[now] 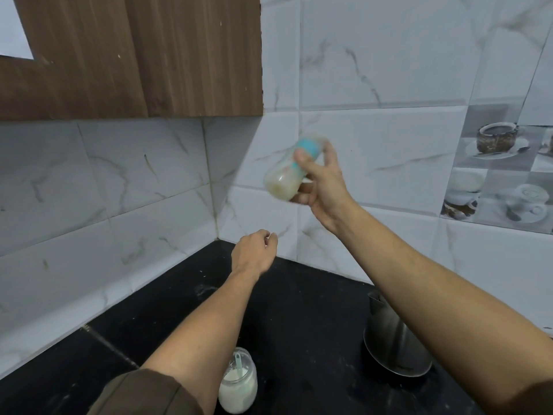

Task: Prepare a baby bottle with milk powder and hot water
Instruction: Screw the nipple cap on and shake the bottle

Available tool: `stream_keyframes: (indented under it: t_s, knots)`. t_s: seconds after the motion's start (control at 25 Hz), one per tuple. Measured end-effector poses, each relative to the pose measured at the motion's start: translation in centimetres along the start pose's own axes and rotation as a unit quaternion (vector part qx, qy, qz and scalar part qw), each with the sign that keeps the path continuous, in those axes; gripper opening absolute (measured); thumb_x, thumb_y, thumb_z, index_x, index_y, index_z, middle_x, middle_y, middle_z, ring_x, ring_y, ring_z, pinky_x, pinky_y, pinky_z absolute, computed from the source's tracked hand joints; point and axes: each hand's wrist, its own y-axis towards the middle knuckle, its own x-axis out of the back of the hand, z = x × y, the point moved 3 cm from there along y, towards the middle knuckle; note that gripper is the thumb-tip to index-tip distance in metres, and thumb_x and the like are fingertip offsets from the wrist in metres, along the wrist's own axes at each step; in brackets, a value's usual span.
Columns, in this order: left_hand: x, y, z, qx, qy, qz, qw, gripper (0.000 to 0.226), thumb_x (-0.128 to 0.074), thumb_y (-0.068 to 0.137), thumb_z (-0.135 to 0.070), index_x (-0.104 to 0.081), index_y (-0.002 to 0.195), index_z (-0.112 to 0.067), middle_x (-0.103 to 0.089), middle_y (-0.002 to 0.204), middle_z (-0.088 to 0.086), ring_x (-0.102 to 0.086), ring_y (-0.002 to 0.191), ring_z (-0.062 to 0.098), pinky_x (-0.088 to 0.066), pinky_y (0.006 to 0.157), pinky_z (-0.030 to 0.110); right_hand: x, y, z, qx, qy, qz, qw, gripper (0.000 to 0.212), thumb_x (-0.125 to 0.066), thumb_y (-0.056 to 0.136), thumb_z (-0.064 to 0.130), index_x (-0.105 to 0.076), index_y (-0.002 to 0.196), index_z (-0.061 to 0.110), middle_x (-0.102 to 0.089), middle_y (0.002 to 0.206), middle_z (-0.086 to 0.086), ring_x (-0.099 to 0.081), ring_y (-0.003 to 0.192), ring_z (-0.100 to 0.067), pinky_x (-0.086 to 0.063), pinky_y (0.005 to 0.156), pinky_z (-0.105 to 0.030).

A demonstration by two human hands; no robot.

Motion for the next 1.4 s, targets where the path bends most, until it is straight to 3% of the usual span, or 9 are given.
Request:
stream_keyframes:
  t_s: [0.12, 0.24, 0.32, 0.52, 0.68, 0.88, 1.08, 1.28, 1.4]
  knots:
    - [-0.1, -0.2, -0.5, -0.008, -0.005, 0.001, 1.0, 0.043, -0.04, 0.108, -0.047, -0.07, 0.123, -0.021, -0.074, 0.117, -0.003, -0.068, 0.103, 0.021, -0.057, 0.089, 0.04, -0.8, -1.4, -0.8, 0.017, -0.125, 0.125, 0.984, 0.075, -0.075, 0.096, 0.02, -0.033, 0.153, 0.045, -0.073, 0.116, -0.007, -0.077, 0.092, -0.029, -0.061, 0.067, -0.04]
    - [0.2, 0.0, -0.2, -0.013, -0.004, -0.005, 1.0, 0.043, -0.039, 0.107, -0.047, -0.072, 0.116, -0.021, -0.076, 0.108, -0.002, -0.067, 0.093, 0.021, -0.056, 0.082, 0.038, 0.8, 0.2, 0.0, 0.026, 0.072, -0.082, 0.994, 0.078, -0.075, 0.096, 0.027, -0.028, 0.158, 0.039, -0.062, 0.135, -0.014, -0.077, 0.094, -0.035, -0.064, 0.071, -0.045]
    - [0.4, -0.1, 0.0, -0.007, 0.002, -0.01, 1.0, 0.043, -0.039, 0.107, -0.046, -0.073, 0.11, -0.021, -0.076, 0.103, -0.002, -0.066, 0.09, 0.02, -0.054, 0.077, 0.036, 1.4, 0.8, 0.1, 0.023, 0.127, -0.106, 0.986, 0.079, -0.074, 0.097, 0.029, -0.025, 0.158, 0.039, -0.058, 0.139, -0.015, -0.076, 0.096, -0.037, -0.064, 0.075, -0.048]
    - [0.1, -0.2, -0.1, -0.007, -0.001, -0.002, 1.0, 0.04, -0.041, 0.108, -0.047, -0.071, 0.112, -0.021, -0.074, 0.104, -0.003, -0.067, 0.091, 0.02, -0.056, 0.08, 0.038, 0.2, -1.2, -1.1, 0.023, -0.095, 0.092, 0.991, 0.077, -0.075, 0.095, 0.022, -0.032, 0.157, 0.043, -0.068, 0.123, -0.01, -0.076, 0.093, -0.032, -0.06, 0.064, -0.038]
    - [0.4, -0.3, -0.2, -0.007, 0.005, -0.005, 1.0, 0.042, -0.039, 0.107, -0.046, -0.072, 0.11, -0.021, -0.075, 0.1, -0.002, -0.064, 0.086, 0.019, -0.049, 0.073, 0.033, 1.4, 0.5, -0.2, 0.022, 0.119, -0.1, 0.988, 0.078, -0.075, 0.096, 0.029, -0.028, 0.158, 0.037, -0.058, 0.14, -0.016, -0.075, 0.102, -0.04, -0.064, 0.074, -0.048]
    - [0.2, -0.4, -0.1, 0.0, 0.002, 0.003, 1.0, 0.04, -0.041, 0.108, -0.047, -0.071, 0.111, -0.021, -0.075, 0.102, -0.001, -0.066, 0.09, 0.021, -0.055, 0.078, 0.036, 0.3, -1.2, -0.9, -0.009, -0.09, 0.136, 0.987, 0.077, -0.077, 0.093, 0.026, -0.035, 0.155, 0.041, -0.069, 0.118, -0.009, -0.075, 0.082, -0.028, -0.059, 0.059, -0.034]
    - [0.7, -0.5, 0.0, -0.004, 0.011, -0.003, 1.0, 0.043, -0.038, 0.107, -0.046, -0.072, 0.113, -0.02, -0.075, 0.102, -0.001, -0.064, 0.088, 0.02, -0.05, 0.075, 0.034, 2.5, 0.9, -1.2, -0.074, 0.18, -0.107, 0.975, 0.059, -0.076, 0.094, 0.032, -0.048, 0.143, 0.016, -0.06, 0.138, -0.022, -0.077, 0.096, -0.038, -0.064, 0.068, -0.046]
    - [0.2, -0.6, -0.3, -0.003, 0.014, 0.005, 1.0, 0.041, -0.04, 0.108, -0.047, -0.071, 0.115, -0.021, -0.075, 0.105, -0.002, -0.066, 0.092, 0.02, -0.054, 0.078, 0.036, -0.1, -2.0, -0.7, -0.108, 0.015, 0.137, 0.985, 0.026, -0.066, 0.1, 0.034, -0.062, 0.122, 0.022, -0.068, 0.11, -0.009, -0.071, 0.096, -0.033, -0.061, 0.074, -0.045]
    - [0.2, -0.8, -0.5, -0.007, 0.011, 0.004, 1.0, 0.042, -0.04, 0.107, -0.048, -0.071, 0.115, -0.021, -0.075, 0.105, -0.002, -0.067, 0.092, 0.02, -0.055, 0.08, 0.037, -0.4, -1.6, -0.3, -0.122, 0.05, 0.068, 0.989, 0.027, -0.069, 0.098, 0.035, -0.061, 0.118, 0.018, -0.069, 0.112, -0.014, -0.075, 0.096, -0.035, -0.064, 0.078, -0.047]
